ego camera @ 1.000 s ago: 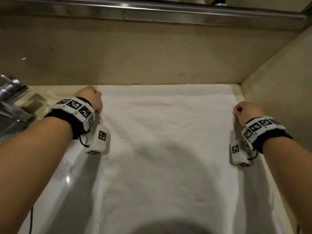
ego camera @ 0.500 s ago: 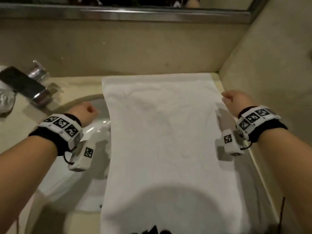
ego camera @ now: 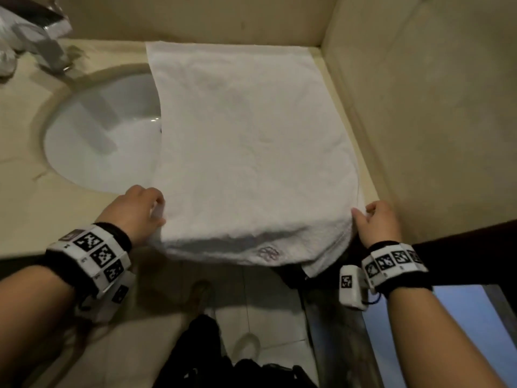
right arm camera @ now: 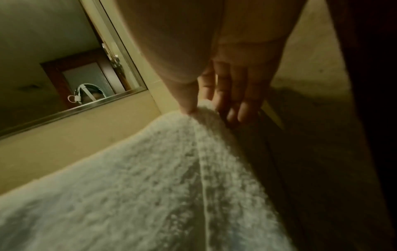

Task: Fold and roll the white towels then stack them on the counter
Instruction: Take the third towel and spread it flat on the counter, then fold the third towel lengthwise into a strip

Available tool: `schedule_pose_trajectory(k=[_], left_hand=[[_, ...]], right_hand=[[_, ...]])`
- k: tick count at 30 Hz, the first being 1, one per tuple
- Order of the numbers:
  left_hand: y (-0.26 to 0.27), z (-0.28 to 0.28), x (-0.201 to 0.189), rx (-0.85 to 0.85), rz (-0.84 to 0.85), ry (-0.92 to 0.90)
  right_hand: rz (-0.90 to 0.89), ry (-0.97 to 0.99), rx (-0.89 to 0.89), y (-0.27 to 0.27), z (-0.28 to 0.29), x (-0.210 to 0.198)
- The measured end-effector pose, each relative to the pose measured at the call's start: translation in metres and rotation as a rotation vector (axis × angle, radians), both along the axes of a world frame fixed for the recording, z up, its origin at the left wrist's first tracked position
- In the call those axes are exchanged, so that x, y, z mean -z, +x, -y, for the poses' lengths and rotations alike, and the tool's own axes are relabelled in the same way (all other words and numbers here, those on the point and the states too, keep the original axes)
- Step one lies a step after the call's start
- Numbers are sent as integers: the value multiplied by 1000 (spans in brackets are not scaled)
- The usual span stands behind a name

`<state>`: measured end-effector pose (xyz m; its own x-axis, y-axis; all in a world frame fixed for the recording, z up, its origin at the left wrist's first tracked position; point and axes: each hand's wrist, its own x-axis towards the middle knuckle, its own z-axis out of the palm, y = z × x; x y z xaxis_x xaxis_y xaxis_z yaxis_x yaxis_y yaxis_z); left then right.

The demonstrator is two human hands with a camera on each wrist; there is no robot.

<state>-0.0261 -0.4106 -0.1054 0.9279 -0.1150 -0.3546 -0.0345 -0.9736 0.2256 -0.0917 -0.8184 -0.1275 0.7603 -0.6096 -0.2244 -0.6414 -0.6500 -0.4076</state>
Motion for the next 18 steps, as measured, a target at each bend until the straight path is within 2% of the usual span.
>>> schedule_pose_trajectory(k=[3, 9, 14, 16, 18], left_hand=[[0, 3, 5, 2, 29, 22], [4, -1, 9, 35, 31, 82], [6, -2, 10, -14, 3, 29], [8, -2, 10, -29, -8, 19], [9, -3, 11, -39, -11, 20]], right_hand=[[103, -30, 3, 1, 1, 4], [76, 136, 200, 4, 6, -3], [123, 288, 81, 3, -4, -3], [105, 254, -39, -2, -2, -2], [84, 129, -98, -6, 6, -1]])
